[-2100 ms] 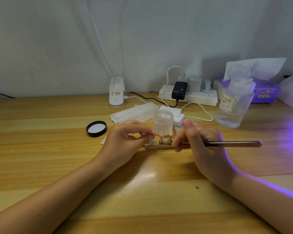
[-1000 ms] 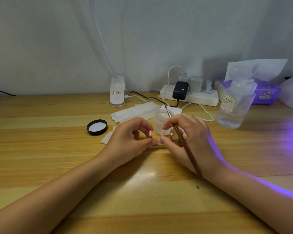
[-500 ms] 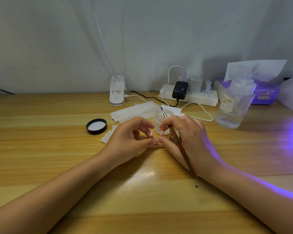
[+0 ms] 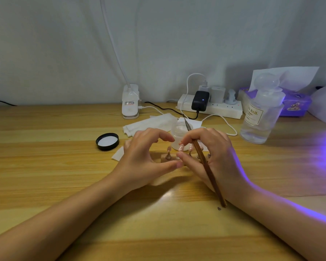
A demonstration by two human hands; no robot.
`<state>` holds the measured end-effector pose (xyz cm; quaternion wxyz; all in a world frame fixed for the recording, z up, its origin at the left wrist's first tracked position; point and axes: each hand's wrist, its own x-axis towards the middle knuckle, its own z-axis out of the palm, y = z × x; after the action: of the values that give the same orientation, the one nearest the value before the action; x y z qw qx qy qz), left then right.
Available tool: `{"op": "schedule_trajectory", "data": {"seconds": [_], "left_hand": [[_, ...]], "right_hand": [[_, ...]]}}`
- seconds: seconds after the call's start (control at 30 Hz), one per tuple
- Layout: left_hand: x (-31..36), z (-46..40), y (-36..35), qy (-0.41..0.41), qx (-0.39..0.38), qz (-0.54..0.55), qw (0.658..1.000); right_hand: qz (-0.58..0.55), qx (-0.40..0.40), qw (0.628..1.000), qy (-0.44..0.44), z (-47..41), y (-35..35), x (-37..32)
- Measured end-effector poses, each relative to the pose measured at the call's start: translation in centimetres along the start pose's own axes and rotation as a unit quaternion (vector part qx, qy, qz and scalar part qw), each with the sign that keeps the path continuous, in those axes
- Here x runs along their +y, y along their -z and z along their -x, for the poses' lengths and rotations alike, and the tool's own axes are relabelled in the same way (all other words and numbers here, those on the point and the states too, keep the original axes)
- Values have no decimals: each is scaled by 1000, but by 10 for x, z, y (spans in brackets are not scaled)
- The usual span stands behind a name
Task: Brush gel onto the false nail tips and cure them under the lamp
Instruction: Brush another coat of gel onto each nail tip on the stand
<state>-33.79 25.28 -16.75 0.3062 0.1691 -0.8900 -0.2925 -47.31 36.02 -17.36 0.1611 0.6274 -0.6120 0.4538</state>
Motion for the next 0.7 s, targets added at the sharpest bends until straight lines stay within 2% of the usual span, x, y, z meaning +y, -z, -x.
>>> {"op": "schedule_trajectory", "data": {"seconds": [0.2,0.37,0.5,0.7], "left_hand": [[3,3,-1,-97,60,-40,993],[1,4,-2,-145,89,-70,983],[1,3,-2,-149,120,-60,980],[1,2,0,-112,134,59,983]], "right_hand": [[-116,-12,993,-11,0,8,-9],[-146,-11,989,-1,1,8,-9],[-146,-6,989,-24,1,9,-7],[-189,37,976,-96,-7,19,-11]]}}
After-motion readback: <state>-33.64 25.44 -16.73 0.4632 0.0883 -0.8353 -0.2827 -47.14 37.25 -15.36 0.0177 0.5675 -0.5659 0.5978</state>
